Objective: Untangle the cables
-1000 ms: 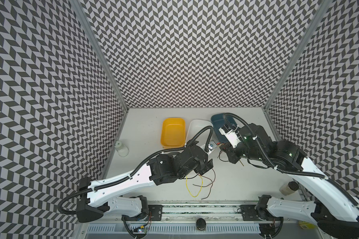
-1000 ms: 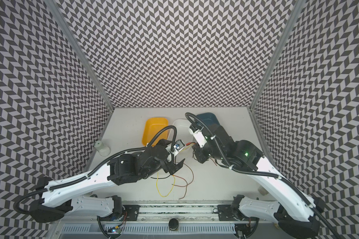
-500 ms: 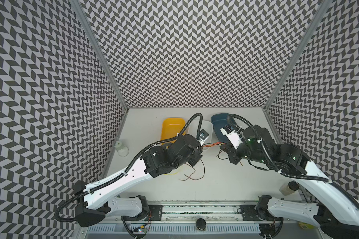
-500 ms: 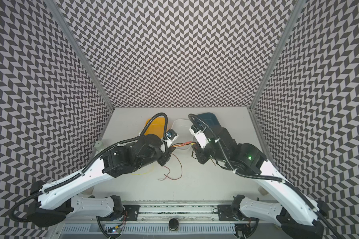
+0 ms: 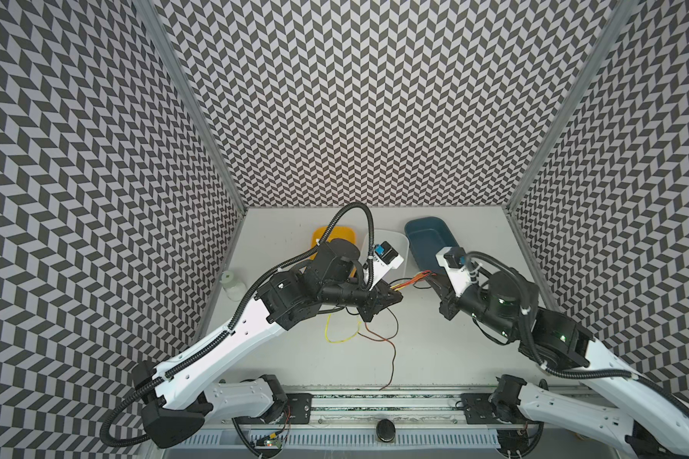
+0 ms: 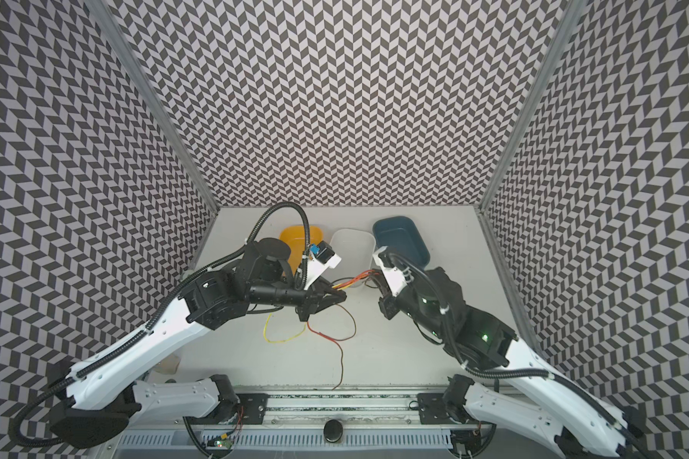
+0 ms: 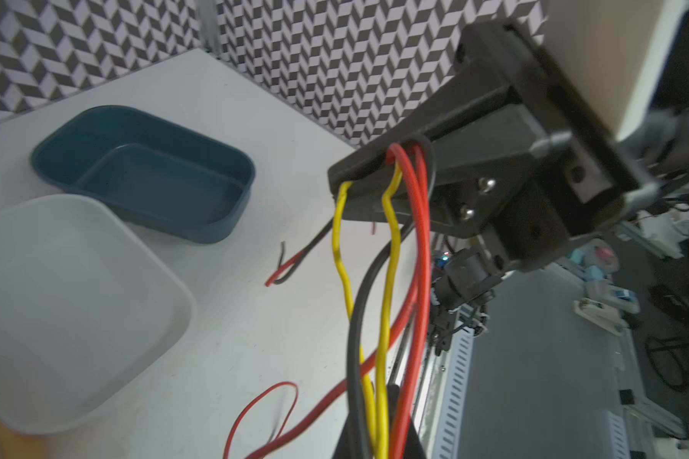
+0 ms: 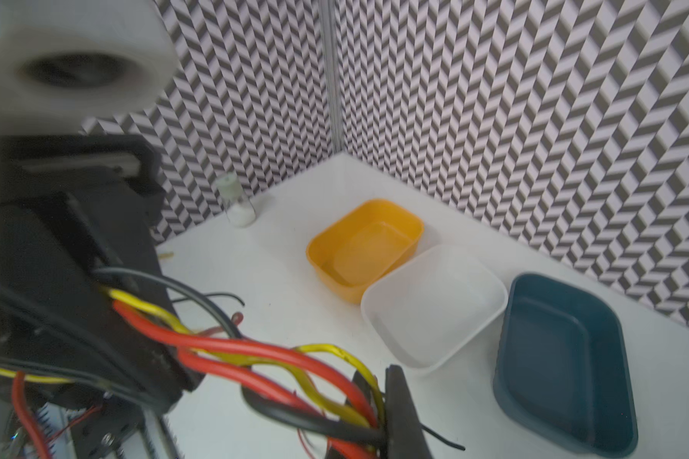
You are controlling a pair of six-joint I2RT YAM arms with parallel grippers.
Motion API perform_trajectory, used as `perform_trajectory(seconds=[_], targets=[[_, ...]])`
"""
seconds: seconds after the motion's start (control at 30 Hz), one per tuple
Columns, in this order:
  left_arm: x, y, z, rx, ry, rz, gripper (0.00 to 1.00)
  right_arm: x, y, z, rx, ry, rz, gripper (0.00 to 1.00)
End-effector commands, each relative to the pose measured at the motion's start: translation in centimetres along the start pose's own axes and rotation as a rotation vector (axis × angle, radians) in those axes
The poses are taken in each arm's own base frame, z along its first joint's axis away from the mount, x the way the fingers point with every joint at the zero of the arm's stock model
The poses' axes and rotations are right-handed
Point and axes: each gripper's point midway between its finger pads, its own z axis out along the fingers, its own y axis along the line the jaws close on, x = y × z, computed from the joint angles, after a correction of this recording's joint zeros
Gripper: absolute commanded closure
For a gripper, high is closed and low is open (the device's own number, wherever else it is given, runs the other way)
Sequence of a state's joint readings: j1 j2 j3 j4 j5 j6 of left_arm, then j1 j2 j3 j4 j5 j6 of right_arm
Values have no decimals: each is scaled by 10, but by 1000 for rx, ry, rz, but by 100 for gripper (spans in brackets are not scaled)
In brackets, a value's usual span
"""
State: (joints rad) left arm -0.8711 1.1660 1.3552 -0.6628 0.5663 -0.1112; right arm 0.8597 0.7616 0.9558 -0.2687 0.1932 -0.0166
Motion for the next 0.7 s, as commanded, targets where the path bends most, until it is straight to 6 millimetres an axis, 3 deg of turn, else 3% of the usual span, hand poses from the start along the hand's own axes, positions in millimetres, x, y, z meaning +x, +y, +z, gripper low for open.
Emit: perform_trajectory(seconds=[0.0, 0.23, 0.4, 0.53, 0.6, 0.67], targets=[[25, -48, -33, 222, 62, -77, 100, -95, -65, -62, 321, -498, 62, 100], [16, -60, -43, 354, 21, -95, 100, -124, -30, -79, 177, -730, -147, 100], [0, -66, -58, 447, -39, -117, 100, -117, -44, -78, 349, -751, -300, 100], [-1, -71, -64, 501, -49, -130, 100, -113, -58, -79, 491, -756, -378, 100], [-3, -70, -63, 501, -53, -136, 100, -113, -68, -81, 545, -758, -325, 89], [-4, -66, -63, 486, -59, -141, 100, -110, -64, -71, 495, -715, -315, 63]])
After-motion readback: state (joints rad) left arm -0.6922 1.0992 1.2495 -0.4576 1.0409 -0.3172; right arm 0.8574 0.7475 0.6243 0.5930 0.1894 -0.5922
